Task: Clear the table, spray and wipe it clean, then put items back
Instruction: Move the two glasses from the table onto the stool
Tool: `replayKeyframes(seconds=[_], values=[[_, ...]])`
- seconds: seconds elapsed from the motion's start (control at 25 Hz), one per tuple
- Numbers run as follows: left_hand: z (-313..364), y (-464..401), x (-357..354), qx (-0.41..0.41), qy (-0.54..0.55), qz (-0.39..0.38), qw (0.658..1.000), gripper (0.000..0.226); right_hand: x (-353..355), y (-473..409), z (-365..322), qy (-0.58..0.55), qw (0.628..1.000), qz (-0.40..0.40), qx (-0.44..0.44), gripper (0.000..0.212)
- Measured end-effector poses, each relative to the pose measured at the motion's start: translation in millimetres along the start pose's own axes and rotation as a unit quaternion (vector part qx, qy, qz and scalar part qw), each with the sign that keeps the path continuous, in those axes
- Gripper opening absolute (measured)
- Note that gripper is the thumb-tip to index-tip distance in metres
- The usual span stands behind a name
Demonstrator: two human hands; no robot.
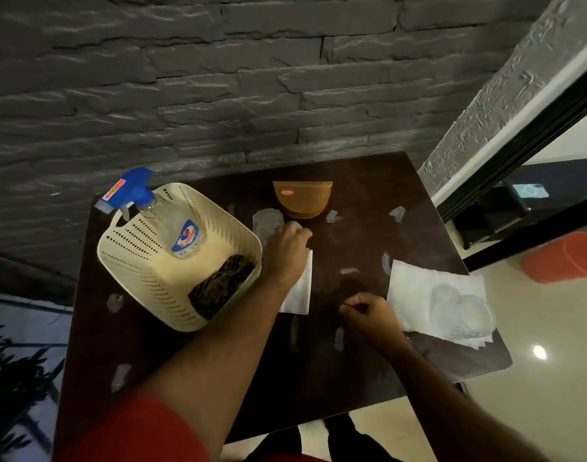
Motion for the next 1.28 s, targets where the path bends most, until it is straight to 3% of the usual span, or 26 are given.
replayKeyframes(seconds=[0.12, 0.2, 0.36, 0.6, 0.68, 0.88, 1.04, 1.08, 1.16, 1.24, 1.28], values=[[-7, -21, 0, 0.03, -0.212, -0.029, 0.976, 0.048, 11, -8, 2, -0.004, 1.0, -0.001, -0.011, 0.005], [-16, -29, -6, 0.073, -0.287, -0.077, 0.952, 0.061, 21, -13, 3, -0.017, 1.0, 0.007, -0.025, 0.004], [-25, -38, -24, 0.093, -0.356, -0.101, 0.924, 0.084, 37, -16, 7, -0.034, 0.999, 0.011, -0.04, 0.003], [-39, -43, -30, 0.144, -0.335, -0.124, 0.923, 0.08, 56, -21, 11, -0.026, 0.999, 0.024, -0.041, 0.006], [-38, -49, -23, 0.163, -0.316, -0.122, 0.927, 0.072, 62, -23, 11, -0.023, 0.998, 0.038, -0.035, 0.009], [-36, -65, 4, 0.18, -0.221, -0.139, 0.948, 0.025, 70, -28, 5, -0.05, 0.997, 0.042, -0.029, 0.006], [-22, -64, 22, 0.183, -0.184, -0.142, 0.955, 0.023, 77, -35, -5, -0.06, 0.997, 0.051, -0.006, 0.012], [-16, -59, 21, 0.196, -0.151, -0.157, 0.956, 0.024, 78, -36, -10, -0.053, 0.997, 0.05, 0.004, 0.017], [-7, -47, 6, 0.234, -0.03, -0.201, 0.951, 0.027, 74, -38, -21, -0.038, 0.999, 0.019, 0.012, 0.046], [6, -28, -15, 0.278, 0.129, -0.246, 0.92, 0.03, 62, -41, -29, -0.031, 0.999, -0.04, 0.019, 0.079], [14, -18, -25, 0.288, 0.159, -0.267, 0.906, 0.029, 54, -43, -30, -0.01, 0.998, -0.066, 0.024, 0.093]])
Point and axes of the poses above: each hand's wrist, its own y-axis away from the middle knuckle, its own x-axis out of the back of the hand, z = x × y, the point moved 7 cm from there along -y, towards the middle knuckle, and after that the axes turned 8 degrees about x, right-handed, at the moved point
